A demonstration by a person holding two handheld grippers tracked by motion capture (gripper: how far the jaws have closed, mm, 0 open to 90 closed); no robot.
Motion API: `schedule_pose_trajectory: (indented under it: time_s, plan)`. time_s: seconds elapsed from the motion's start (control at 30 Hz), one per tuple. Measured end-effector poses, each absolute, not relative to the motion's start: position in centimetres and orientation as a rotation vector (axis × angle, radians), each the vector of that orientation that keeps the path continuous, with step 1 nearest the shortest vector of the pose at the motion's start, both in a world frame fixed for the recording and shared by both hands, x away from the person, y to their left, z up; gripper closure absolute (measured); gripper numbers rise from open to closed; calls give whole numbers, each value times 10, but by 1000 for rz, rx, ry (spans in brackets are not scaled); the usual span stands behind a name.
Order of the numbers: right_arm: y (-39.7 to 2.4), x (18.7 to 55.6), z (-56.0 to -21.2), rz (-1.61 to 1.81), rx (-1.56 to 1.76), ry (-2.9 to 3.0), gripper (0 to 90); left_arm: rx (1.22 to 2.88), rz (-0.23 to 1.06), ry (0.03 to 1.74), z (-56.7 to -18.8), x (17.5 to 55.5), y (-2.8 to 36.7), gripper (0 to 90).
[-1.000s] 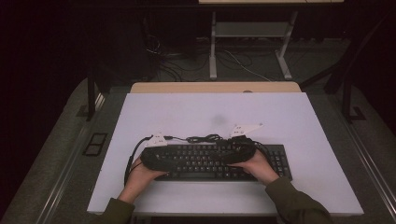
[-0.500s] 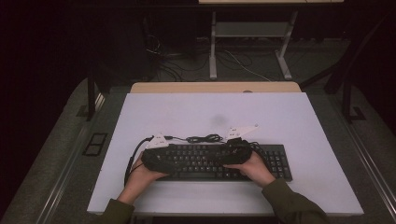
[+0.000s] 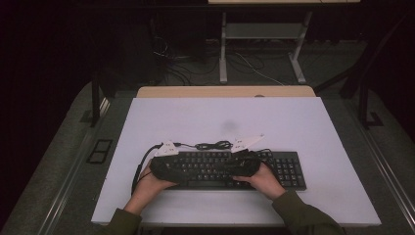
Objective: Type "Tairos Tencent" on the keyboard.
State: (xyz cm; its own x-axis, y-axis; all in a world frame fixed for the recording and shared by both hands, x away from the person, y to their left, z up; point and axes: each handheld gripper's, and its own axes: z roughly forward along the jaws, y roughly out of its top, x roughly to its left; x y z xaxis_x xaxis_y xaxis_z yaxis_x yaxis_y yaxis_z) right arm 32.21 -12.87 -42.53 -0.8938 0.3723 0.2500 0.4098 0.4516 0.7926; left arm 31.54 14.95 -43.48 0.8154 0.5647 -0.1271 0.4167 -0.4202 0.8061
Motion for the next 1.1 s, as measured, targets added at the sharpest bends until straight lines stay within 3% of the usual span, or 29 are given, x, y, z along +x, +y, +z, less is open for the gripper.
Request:
schedule_pose_trajectory:
  time_s: [1.1]
  plan:
    - [-107,317,-442,-1303,-689,-2718,894,2090,191,707,-436,314,148,144]
